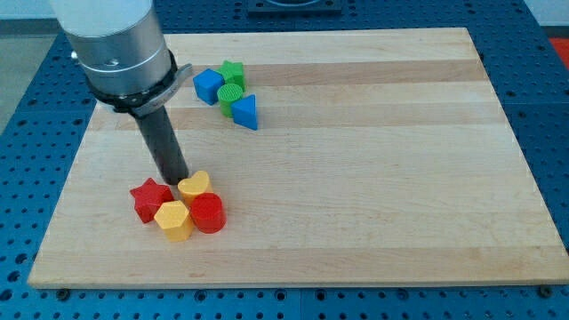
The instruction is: Slide the red circle and heart to the right side of the hexagon
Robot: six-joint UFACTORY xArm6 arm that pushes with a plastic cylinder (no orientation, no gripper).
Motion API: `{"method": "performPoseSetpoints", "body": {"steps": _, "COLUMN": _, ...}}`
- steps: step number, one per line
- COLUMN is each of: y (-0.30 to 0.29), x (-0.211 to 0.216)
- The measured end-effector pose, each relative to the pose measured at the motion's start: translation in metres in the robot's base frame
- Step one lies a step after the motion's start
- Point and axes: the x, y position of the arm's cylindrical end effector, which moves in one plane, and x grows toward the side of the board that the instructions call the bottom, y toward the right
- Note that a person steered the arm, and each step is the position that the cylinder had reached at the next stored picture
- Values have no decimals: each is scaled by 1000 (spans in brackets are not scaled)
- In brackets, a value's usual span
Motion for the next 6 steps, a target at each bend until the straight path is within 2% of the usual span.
{"method": "performPoseSetpoints", "body": {"steps": 2, "y": 0, "x": 13}}
{"method": "performPoseSetpoints", "body": {"steps": 5, "y": 1, "x": 5}}
{"method": "performPoseSetpoints", "body": {"steps": 6, "y": 24, "x": 5}}
